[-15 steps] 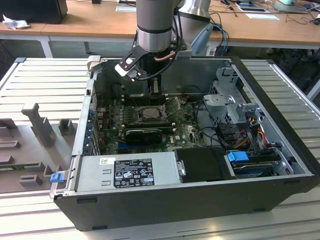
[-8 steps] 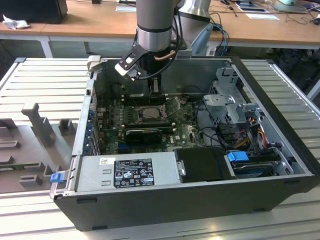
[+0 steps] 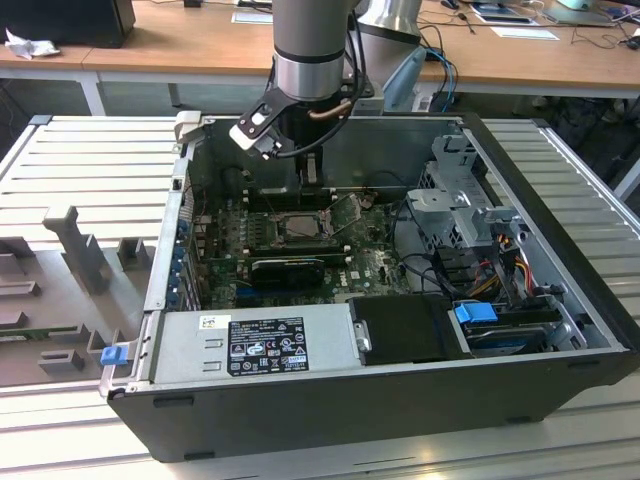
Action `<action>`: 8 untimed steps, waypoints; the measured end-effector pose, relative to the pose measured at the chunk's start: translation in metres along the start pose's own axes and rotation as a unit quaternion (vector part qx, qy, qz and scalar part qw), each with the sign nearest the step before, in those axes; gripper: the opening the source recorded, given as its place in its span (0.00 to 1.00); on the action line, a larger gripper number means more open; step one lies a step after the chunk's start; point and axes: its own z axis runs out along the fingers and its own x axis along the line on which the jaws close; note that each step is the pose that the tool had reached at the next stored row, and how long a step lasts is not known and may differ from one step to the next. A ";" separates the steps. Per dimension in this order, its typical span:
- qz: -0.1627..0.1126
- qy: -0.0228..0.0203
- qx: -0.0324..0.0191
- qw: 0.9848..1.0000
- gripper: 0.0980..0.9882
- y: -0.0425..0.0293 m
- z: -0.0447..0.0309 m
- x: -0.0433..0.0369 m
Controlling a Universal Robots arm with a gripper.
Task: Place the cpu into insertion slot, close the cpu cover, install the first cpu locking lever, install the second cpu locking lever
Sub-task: 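Close the cpu cover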
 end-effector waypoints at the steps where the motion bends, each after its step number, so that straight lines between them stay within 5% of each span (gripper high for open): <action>1: 0.000 0.000 0.000 1.000 0.01 0.0000 -0.0003 0.0000; 8: 0.000 0.000 0.000 1.000 0.01 0.0003 -0.0070 0.0003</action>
